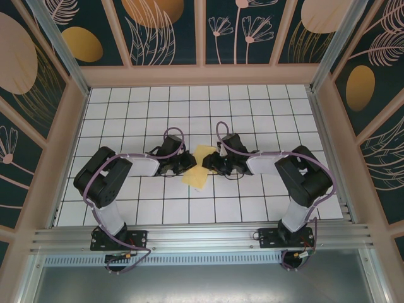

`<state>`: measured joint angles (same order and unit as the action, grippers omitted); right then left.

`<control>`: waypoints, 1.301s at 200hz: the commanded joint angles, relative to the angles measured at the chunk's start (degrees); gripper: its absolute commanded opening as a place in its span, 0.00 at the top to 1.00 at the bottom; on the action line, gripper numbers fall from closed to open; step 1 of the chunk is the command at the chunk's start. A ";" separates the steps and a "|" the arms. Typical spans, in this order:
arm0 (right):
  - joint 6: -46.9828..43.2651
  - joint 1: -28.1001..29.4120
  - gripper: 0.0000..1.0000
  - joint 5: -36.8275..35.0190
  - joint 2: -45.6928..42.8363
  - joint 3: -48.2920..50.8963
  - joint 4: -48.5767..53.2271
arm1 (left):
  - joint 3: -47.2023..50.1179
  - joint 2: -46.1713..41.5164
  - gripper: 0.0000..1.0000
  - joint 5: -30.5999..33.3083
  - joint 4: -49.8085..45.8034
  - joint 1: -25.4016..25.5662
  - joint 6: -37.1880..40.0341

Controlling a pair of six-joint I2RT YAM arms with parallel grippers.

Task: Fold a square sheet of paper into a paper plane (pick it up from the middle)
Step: Turn over the paper at the center of the table.

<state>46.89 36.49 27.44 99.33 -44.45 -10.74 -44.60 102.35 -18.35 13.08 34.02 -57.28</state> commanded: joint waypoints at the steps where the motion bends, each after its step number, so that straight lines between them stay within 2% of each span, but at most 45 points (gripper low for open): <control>1: 0.04 0.50 0.59 2.13 0.57 0.53 -3.12 | 0.29 -0.94 0.86 0.59 -0.13 -0.36 -0.51; 114: -0.66 1.91 0.73 3.24 3.09 1.91 -6.51 | 0.43 -2.05 0.86 0.70 -0.39 -0.36 -0.57; 132: -1.01 1.86 0.77 2.85 2.34 2.04 -5.73 | 0.39 -2.24 0.86 0.68 -0.35 -0.39 -0.65; 146: -1.29 1.92 0.84 2.44 1.45 2.08 -5.18 | 0.37 -2.53 0.86 0.60 -0.34 -0.37 -0.69; 174: -2.49 1.81 0.92 1.33 -0.62 1.49 -2.02 | 1.12 -3.74 0.79 -0.58 2.45 -0.38 -1.53; 199: -3.71 1.48 0.97 -0.32 -3.24 0.52 1.89 | 1.69 -8.85 0.73 0.81 4.19 -0.40 -1.62; 216: -5.47 1.22 0.97 -2.92 -6.17 -1.09 7.12 | 2.21 -11.69 0.69 3.19 3.67 -0.36 -0.87; 232: -8.95 1.09 0.97 -7.35 -9.07 -4.41 16.28 | 3.33 -14.88 0.67 6.74 2.79 -0.38 -0.23; 260: -16.12 1.04 0.97 -23.22 -13.18 -13.95 39.67 | 6.40 -21.34 0.64 15.19 1.29 -0.42 0.64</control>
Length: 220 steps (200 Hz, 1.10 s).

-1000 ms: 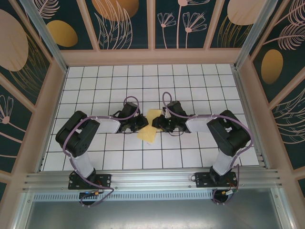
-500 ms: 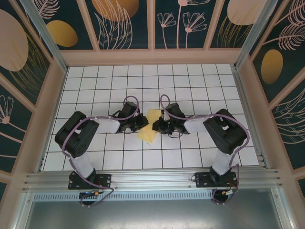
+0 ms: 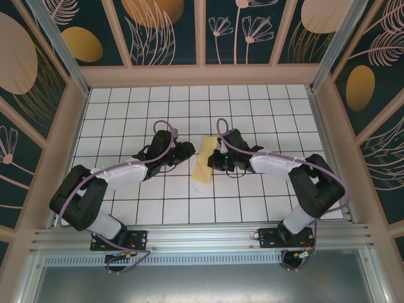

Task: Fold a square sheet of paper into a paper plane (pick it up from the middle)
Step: Turn over the paper at the center of the table.

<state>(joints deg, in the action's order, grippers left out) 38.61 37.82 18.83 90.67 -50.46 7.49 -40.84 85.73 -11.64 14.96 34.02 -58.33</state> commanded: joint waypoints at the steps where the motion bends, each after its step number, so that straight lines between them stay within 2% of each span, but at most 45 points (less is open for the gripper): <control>1: -7.84 -0.30 0.97 -14.60 -4.52 -7.94 21.45 | 2.71 -4.84 0.64 8.79 -0.66 -0.39 1.71; 31: -11.83 -0.21 0.95 -30.52 -5.22 -19.23 42.30 | 5.50 -11.28 0.60 17.09 -2.90 -0.37 2.42; 36: -11.82 -0.06 0.95 -33.21 -4.66 -21.15 45.47 | 5.75 -12.22 0.57 18.32 -3.42 -0.36 2.51; 58: -9.84 1.33 0.95 -44.29 -0.58 -28.49 58.52 | 7.54 -16.08 0.54 23.41 -5.14 -0.36 2.17; 74: -6.95 3.31 0.95 -51.01 3.70 -32.92 65.78 | 9.23 -19.18 0.52 26.73 -5.65 -0.39 1.60; 89: -6.06 5.64 0.92 -53.57 7.77 -35.03 68.08 | 10.87 -22.01 0.51 29.76 -6.14 -0.44 0.70; 123: -6.33 10.10 0.90 -49.64 18.73 -38.10 64.06 | 13.42 -28.12 0.51 35.66 -8.41 -0.45 -1.17; 162: -5.92 14.33 0.88 -40.16 31.48 -44.94 58.19 | 13.91 -32.34 0.51 38.32 -11.34 -0.45 -0.17; 198: -5.84 15.97 0.77 -30.10 34.28 -48.20 50.65 | 13.50 -33.44 0.51 38.31 -13.11 -0.45 1.34; 220: -5.91 15.31 0.57 -26.12 29.24 -44.46 44.19 | 13.05 -32.79 0.49 36.83 -12.94 -0.49 2.24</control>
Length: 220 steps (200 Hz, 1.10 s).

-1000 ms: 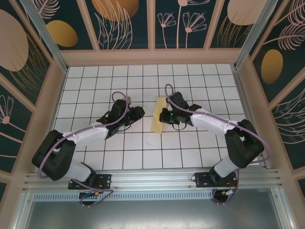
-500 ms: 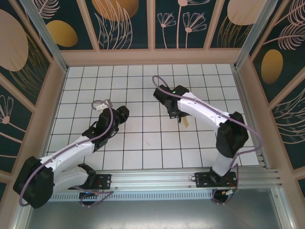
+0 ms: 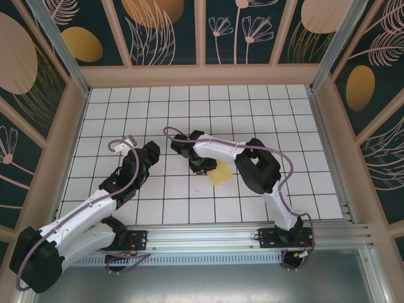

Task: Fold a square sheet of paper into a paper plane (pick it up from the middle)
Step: Turn over the paper at the center of the table, then rotate the paper at the center of the table.

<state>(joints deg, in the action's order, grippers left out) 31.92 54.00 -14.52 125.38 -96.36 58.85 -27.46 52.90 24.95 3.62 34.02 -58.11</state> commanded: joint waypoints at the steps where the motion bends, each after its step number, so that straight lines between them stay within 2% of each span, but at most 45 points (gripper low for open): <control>1: 0.77 -0.93 0.56 7.58 -5.79 1.70 -7.57 | -0.32 0.11 0.49 0.13 -1.55 -0.51 2.07; 12: -0.13 -2.17 0.49 13.03 -10.45 6.38 -13.65 | -0.50 0.88 0.49 -1.16 -1.25 -0.45 2.55; 46: 0.18 -9.16 0.43 24.43 -27.53 24.68 -31.05 | -1.63 5.04 0.49 -10.22 3.18 -0.49 5.88; 58: 0.18 -12.98 0.45 27.40 -32.08 30.43 -35.46 | -1.78 7.42 0.50 -15.09 6.04 -0.45 6.53; 74: 0.06 -17.81 0.56 31.33 -34.91 36.41 -39.74 | -2.34 11.31 0.51 -21.99 9.87 -0.45 6.39; 91: -0.46 -20.28 0.71 35.29 -35.82 40.63 -43.64 | -3.67 16.23 0.52 -28.43 12.52 -0.48 5.54; 121: 0.00 -20.35 0.85 39.87 -34.70 45.36 -48.07 | -5.87 22.58 0.53 -33.37 14.12 -0.45 3.62; 169: 3.72 -18.17 0.89 43.88 -31.97 52.26 -57.66 | -9.19 28.09 0.53 -36.14 12.53 -0.39 3.43; 220: 12.83 -14.71 0.89 39.14 -29.01 55.84 -63.30 | -10.50 30.97 0.53 -38.57 11.55 -0.46 3.67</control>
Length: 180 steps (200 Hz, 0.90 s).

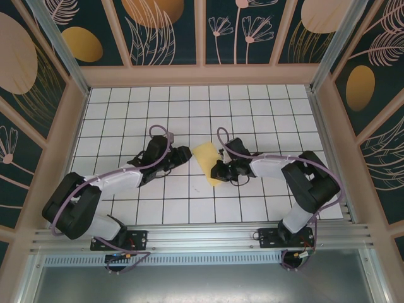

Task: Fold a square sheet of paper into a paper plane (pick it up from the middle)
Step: Rotate the paper at the center of the table.

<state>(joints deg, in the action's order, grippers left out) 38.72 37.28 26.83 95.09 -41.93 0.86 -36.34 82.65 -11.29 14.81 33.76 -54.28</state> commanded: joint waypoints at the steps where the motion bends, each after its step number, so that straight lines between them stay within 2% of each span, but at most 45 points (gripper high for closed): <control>1: 6.42 2.14 0.89 -2.39 1.35 1.50 -5.37 | -1.63 1.25 0.53 -2.33 0.29 -0.14 -0.14; 18: 12.51 3.99 0.89 -4.68 1.60 2.68 -8.14 | -1.89 1.68 0.53 -2.57 -0.10 -0.19 0.07; 69: 35.40 11.38 0.88 -18.21 -0.35 6.35 -17.68 | -1.90 2.66 0.52 -3.24 -1.05 -0.10 0.36; 84: 38.34 12.38 0.87 -19.24 -0.79 6.91 -21.70 | -2.22 3.49 0.53 -4.26 -1.18 -0.20 0.91; 102: 34.46 12.54 0.84 -20.46 -4.08 5.11 -19.56 | -3.10 4.61 0.55 -6.08 -1.47 -0.14 1.94; 125: 25.01 9.76 0.79 -25.26 -11.49 2.52 -6.16 | -4.00 5.72 0.60 -8.36 -1.41 -0.10 2.94; 130: 22.55 8.03 0.76 -23.73 -12.87 2.83 -5.12 | -4.21 5.82 0.62 -8.69 -1.29 0.07 3.23; 147: 13.69 1.69 0.75 -17.27 -14.77 3.17 -1.20 | -5.09 7.03 0.67 -10.08 -0.46 0.60 3.88; 161: 6.46 -1.52 0.73 -14.00 -14.47 2.20 3.45 | -7.64 9.69 0.73 -11.89 -1.80 1.27 4.90; 180: 2.02 -4.23 0.72 -8.49 -13.50 1.92 5.16 | -9.74 11.75 0.78 -9.63 -3.88 2.30 5.51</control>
<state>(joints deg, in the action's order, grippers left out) 52.53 35.40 10.59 80.47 -39.42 -2.57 -42.83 91.92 -20.38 13.26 34.81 -51.03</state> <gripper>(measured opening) 0.272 0.232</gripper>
